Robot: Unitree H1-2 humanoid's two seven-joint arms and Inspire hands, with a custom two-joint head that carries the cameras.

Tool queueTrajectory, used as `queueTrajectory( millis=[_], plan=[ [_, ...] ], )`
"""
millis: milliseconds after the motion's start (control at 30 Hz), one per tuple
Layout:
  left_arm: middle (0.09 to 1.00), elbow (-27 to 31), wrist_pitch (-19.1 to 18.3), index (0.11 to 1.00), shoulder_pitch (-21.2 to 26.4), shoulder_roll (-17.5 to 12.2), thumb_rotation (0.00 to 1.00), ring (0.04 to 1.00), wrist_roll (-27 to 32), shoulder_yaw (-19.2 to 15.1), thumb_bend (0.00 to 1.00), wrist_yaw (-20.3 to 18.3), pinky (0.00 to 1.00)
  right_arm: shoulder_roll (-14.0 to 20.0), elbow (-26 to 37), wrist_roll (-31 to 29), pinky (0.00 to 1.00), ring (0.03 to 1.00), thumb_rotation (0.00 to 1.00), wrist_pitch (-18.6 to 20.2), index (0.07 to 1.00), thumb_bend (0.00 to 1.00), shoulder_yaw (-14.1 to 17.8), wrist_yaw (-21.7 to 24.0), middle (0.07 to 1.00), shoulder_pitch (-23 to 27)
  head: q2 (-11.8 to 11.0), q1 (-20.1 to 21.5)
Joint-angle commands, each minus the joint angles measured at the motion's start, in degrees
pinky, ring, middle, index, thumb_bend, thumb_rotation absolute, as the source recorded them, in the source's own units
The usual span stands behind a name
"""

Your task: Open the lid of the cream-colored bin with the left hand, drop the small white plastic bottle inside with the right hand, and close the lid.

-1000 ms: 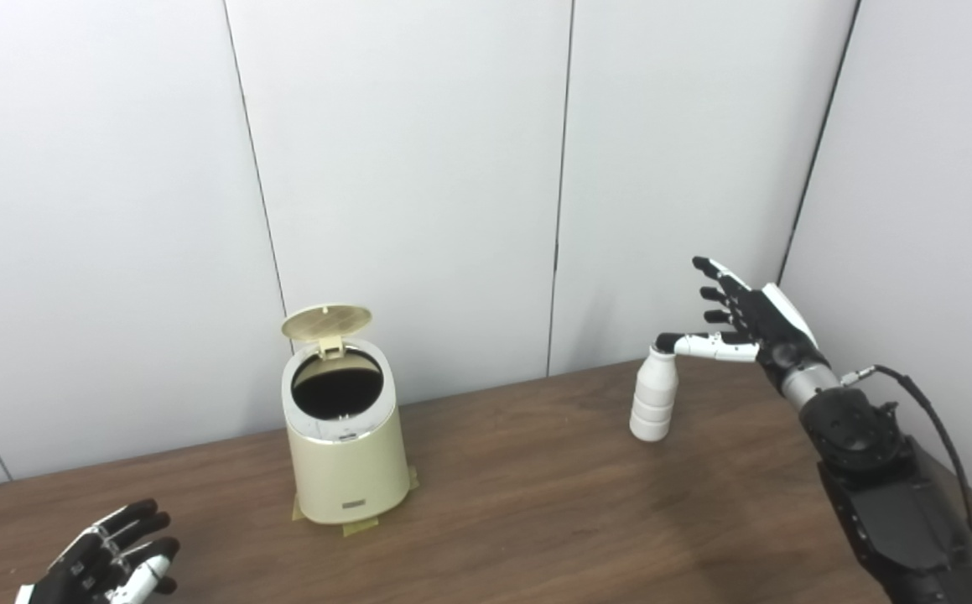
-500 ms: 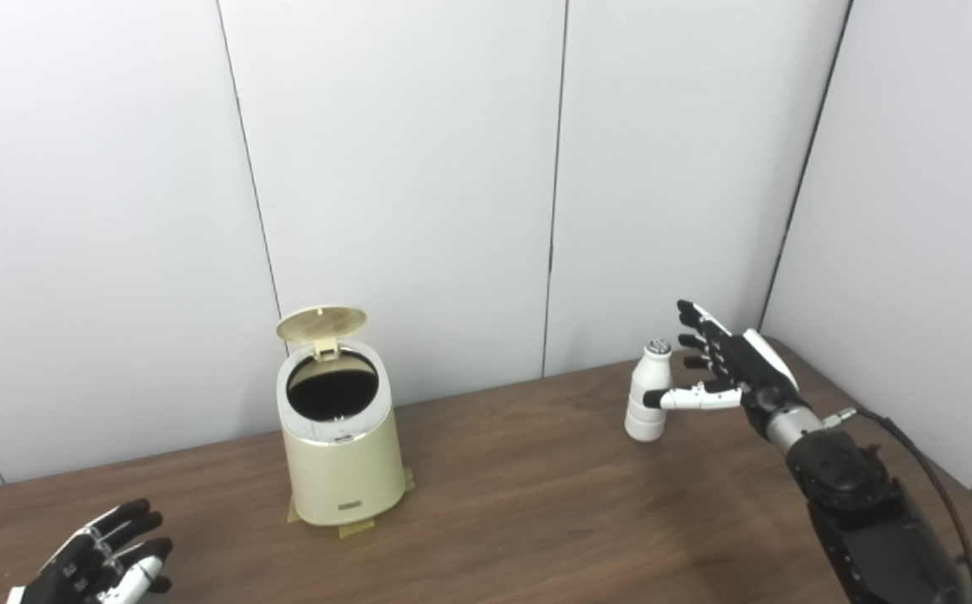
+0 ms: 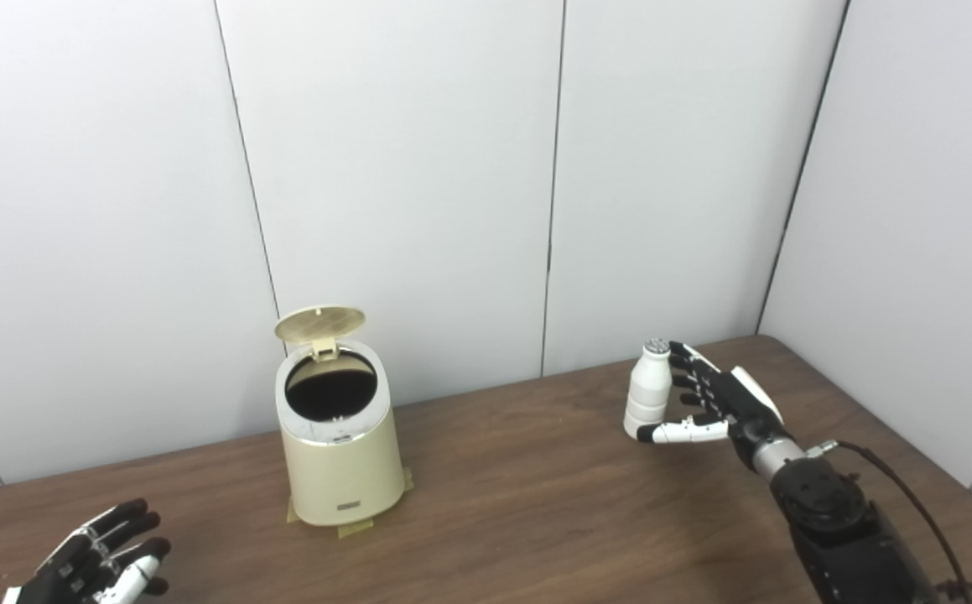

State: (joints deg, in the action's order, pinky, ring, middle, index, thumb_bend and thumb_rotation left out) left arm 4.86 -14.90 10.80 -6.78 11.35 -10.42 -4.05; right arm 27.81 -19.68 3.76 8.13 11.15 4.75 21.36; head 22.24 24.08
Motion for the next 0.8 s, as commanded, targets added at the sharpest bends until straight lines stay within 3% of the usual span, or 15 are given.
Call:
queueTrajectory(
  millis=[0,333,433,667,767],
  plan=[
    [0.716,2.2,0.4,0.712,1.9,-0.4,0.0,0.635,0.2,0.1,0.48,0.5,0.44,0.9,0.1,-0.2,0.87,0.898,0.16,-3.4,0.955,0.79,0.4,-1.4,0.937,3.4,-0.1,0.0],
    [0.728,3.1,-0.4,0.73,1.7,-0.5,0.0,0.641,-0.3,1.0,0.44,1.4,0.45,-1.3,-4.1,-0.3,0.75,0.804,0.08,-5.3,0.875,0.8,0.6,-4.6,0.859,6.6,-0.2,0.1],
    [0.731,2.8,0.6,0.736,1.6,-1.0,0.0,0.634,-0.6,1.5,0.43,1.0,0.44,-2.0,-4.8,0.7,0.69,0.748,0.05,-6.9,0.83,0.78,0.2,-6.6,0.814,7.3,-0.1,-0.2],
    [0.716,3.4,-0.1,0.739,1.6,-0.8,0.0,0.61,-0.5,1.6,0.43,1.5,0.42,-2.7,-7.8,2.1,0.64,0.691,0.0,-11.1,0.792,0.75,-0.8,-10.0,0.768,8.9,-0.1,-0.2],
    [0.719,3.3,0.1,0.734,1.6,-0.9,0.0,0.621,-0.4,1.6,0.43,1.4,0.43,-3.1,-8.8,3.9,0.55,0.618,0.0,-12.3,0.729,0.72,-1.0,-13.5,0.675,9.5,0.2,-0.4]
  ],
)
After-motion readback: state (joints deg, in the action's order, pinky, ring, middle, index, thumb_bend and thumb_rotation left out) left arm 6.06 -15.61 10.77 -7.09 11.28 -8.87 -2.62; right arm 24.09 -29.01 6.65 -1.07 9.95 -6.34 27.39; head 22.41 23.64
